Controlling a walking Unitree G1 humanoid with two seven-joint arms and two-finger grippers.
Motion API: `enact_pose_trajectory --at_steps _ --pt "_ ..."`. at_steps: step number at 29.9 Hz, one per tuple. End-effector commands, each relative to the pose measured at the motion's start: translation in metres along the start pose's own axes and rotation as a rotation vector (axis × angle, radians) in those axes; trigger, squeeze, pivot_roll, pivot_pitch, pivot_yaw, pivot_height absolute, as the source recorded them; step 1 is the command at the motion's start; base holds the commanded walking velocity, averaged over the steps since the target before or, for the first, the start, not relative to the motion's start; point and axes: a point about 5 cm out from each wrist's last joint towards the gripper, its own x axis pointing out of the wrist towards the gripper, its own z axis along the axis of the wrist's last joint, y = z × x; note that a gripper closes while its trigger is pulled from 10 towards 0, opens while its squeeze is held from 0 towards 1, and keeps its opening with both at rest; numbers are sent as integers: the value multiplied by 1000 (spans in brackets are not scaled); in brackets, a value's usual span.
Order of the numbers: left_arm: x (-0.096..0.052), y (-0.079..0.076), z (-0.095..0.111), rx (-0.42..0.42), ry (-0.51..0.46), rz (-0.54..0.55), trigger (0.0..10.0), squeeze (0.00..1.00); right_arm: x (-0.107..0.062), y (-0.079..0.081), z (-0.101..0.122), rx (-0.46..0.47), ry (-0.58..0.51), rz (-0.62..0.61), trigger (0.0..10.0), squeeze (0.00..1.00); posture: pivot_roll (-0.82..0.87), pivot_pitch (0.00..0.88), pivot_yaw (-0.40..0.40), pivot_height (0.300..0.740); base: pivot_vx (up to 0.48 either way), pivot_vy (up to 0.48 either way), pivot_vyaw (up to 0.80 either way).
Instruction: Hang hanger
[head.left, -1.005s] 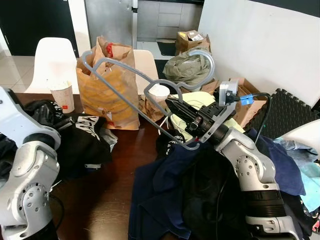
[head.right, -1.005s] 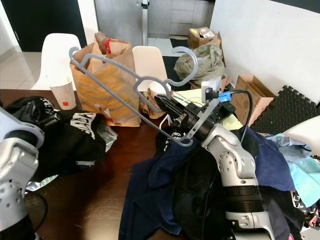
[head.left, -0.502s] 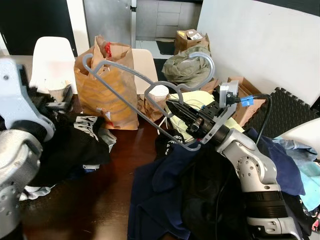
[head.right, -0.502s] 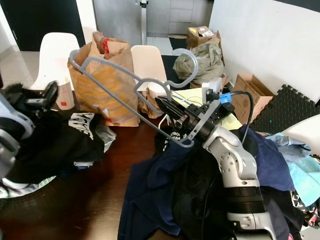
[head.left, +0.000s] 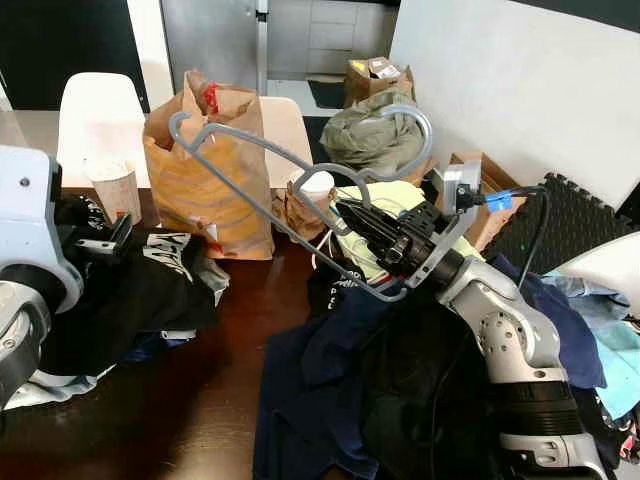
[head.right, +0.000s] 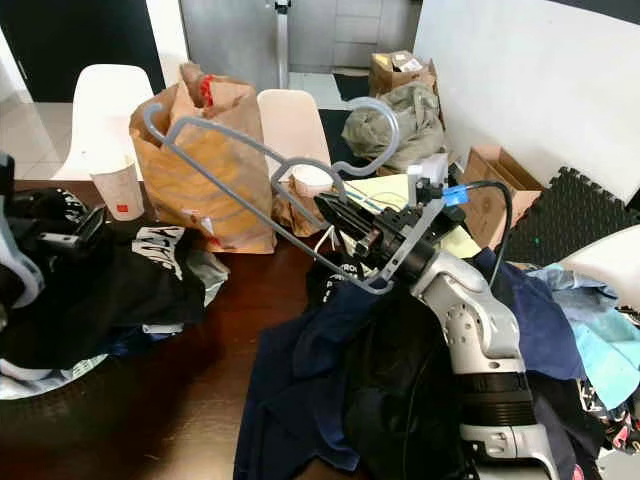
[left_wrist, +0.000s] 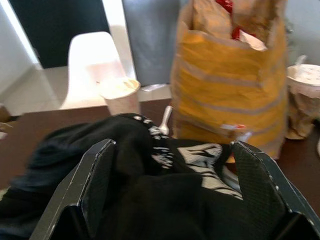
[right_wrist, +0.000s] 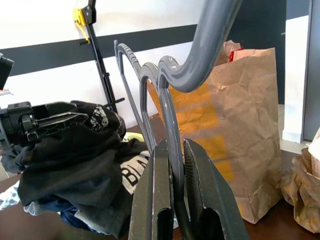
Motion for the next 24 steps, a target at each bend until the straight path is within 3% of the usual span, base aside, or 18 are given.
enact_pose_trajectory --at_steps 1,2,4,8,14,19,23,24 --pt "-3 10 9 54 -35 35 10000 0 -1 -1 2 -9 9 -1 10000 0 48 0 -87 740 0 0 0" --pt "-3 10 9 54 -35 35 10000 0 -1 -1 2 -9 9 -1 10000 0 48 0 -87 740 0 0 0" --pt "-13 31 46 182 -198 119 10000 0 -1 -3 3 -11 14 2 10000 0 52 0 -98 740 0 0 0" --pt "-21 37 64 247 -282 123 10000 0 1 -3 2 -12 18 7 10000 0 54 0 -100 740 0 0 0" --pt "-23 31 59 282 -274 48 10000 0 2 -3 2 -11 22 12 10000 0 50 0 -105 740 0 0 0" --pt "-18 45 36 239 -206 55 10000 0 0 -3 4 -20 37 15 10000 0 30 2 -121 740 0 0 0" --pt "-18 45 36 239 -206 55 10000 0 0 -3 4 -20 37 15 10000 0 30 2 -121 740 0 0 0" --pt "-14 52 25 201 -195 46 10000 0 -2 -2 4 -17 43 16 10000 0 29 9 -129 740 0 0 0"
